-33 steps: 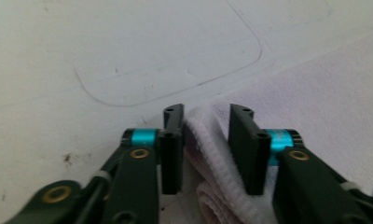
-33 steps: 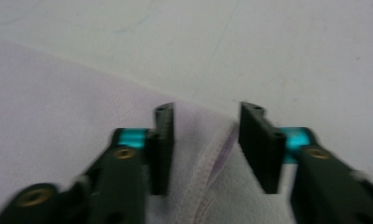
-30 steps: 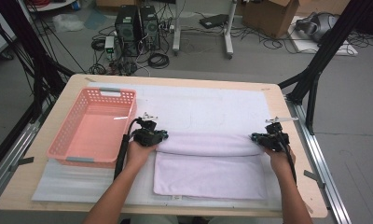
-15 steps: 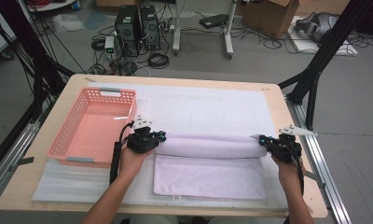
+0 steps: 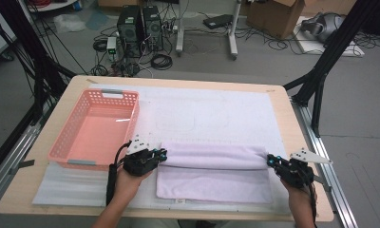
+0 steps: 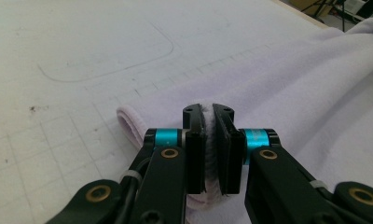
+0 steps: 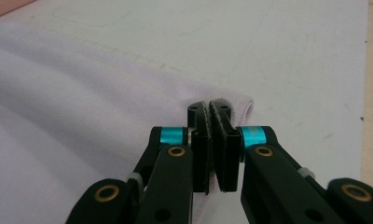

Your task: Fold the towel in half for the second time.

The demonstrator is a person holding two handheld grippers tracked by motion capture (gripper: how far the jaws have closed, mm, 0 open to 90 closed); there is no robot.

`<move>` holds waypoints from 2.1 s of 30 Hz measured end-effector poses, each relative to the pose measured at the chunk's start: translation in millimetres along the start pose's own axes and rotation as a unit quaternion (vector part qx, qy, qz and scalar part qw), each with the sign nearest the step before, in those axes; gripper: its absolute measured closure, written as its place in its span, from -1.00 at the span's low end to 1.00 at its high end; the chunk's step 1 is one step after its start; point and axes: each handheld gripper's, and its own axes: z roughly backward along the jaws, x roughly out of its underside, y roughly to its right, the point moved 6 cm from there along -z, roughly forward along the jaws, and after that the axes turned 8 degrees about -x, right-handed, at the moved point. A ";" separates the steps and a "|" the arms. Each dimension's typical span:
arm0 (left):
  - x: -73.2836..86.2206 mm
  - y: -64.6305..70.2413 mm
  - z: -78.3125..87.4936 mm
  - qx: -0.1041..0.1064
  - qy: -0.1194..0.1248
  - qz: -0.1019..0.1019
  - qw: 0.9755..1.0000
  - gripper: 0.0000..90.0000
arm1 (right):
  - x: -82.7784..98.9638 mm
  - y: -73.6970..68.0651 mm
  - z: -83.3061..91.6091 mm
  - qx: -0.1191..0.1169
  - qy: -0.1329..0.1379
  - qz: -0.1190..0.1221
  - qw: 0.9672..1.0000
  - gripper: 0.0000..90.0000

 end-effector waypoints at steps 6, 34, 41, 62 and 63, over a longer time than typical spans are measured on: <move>14.6 5.6 10.4 0.002 -0.005 0.000 1.000 0.82 | 13.0 -10.2 8.7 -0.009 -0.010 0.003 1.000 0.91; 27.8 10.5 17.3 0.004 -0.011 0.016 1.000 0.81 | 14.2 -12.3 4.6 -0.021 -0.025 -0.004 0.999 0.82; 34.0 15.6 37.3 0.018 -0.011 0.027 0.999 0.50 | 33.5 -25.7 27.0 -0.056 -0.039 0.025 0.997 0.82; 20.2 1.6 24.5 0.003 0.006 0.052 0.999 -0.02 | 38.6 -19.7 -8.3 -0.002 -0.101 0.058 0.993 0.52; 19.8 0.7 23.8 0.002 0.004 0.054 0.999 -0.03 | 38.5 -18.5 -6.2 -0.001 -0.101 0.063 0.993 0.53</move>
